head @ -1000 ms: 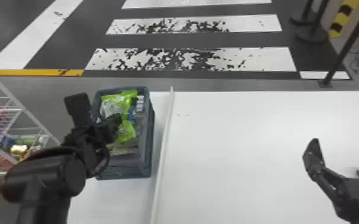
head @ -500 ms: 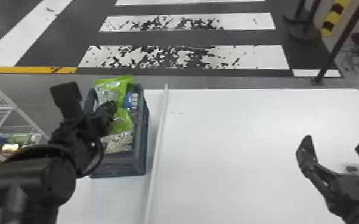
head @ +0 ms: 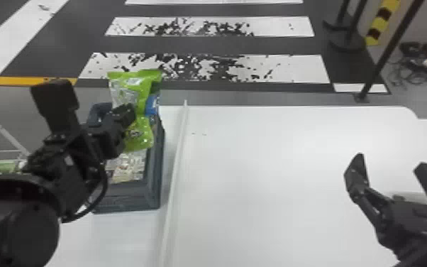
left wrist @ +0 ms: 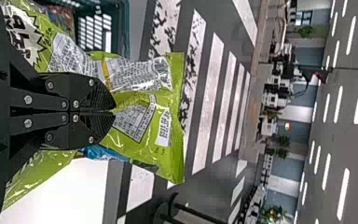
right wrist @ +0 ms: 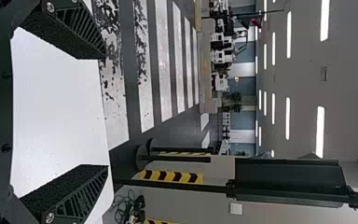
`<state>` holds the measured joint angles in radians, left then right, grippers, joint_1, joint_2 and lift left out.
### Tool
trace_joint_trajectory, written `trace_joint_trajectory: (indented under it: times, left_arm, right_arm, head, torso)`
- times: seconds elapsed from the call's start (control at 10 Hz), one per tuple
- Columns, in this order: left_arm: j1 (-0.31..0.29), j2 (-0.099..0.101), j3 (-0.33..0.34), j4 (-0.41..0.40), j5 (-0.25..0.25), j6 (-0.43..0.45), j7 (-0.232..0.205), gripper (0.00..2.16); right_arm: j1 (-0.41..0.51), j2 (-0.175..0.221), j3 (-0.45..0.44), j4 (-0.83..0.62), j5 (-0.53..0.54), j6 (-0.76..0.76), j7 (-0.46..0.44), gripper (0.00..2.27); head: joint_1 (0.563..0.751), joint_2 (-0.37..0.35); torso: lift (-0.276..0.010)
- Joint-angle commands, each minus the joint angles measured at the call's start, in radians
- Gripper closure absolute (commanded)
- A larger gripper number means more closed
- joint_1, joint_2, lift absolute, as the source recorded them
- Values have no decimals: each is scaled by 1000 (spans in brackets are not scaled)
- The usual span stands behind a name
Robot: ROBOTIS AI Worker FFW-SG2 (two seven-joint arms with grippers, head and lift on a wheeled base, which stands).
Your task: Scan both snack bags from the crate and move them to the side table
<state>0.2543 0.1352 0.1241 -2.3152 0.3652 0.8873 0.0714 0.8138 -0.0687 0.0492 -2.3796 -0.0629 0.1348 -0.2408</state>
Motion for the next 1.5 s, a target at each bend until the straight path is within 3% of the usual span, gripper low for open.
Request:
trace_joint_trajectory:
  times: [0.0,0.1,0.5,0.6,0.9,1.1,1.3,1.4]
  left_arm:
    - [13,-5,-47,-62,-11,51,-13,2135]
    - [22,-5,-87,-81,-19,63,-24,2135]
    - [13,17,-382,-15,-262,88,-64,2135]
    - [14,24,-420,14,-293,88,-73,2135]
    - [-30,29,-552,221,-344,63,-105,2138]
    - [-83,3,-632,365,-374,-50,-97,2138]
    - [-156,-57,-709,537,-439,-161,-87,2138]
    - [-173,-85,-742,586,-447,-207,-91,2138]
  right_arm:
    - [2,1,0,-4,0,0,0,87]
    - [2,1,0,-6,0,0,0,87]
    - [4,-3,0,-9,0,-13,0,87]
    - [4,-6,-2,-12,-3,-13,0,87]
    - [2,-8,0,-21,-20,-22,0,87]
    - [7,-6,11,-46,-29,-13,0,87]
    - [10,-6,28,-61,-28,-13,2,87]
    - [10,-6,28,-64,-28,-13,3,87]
  head:
    - [695,10]
    - [695,-9]
    - [695,-145]
    - [695,-183]
    - [695,-243]
    - [695,-301]
    - [695,-342]
    - [695,-350]
  torso:
    - [-29]
    - [-29]
    - [-29]
    - [-29]
    - [-29]
    - [-29]
    - [-29]
    - [-29]
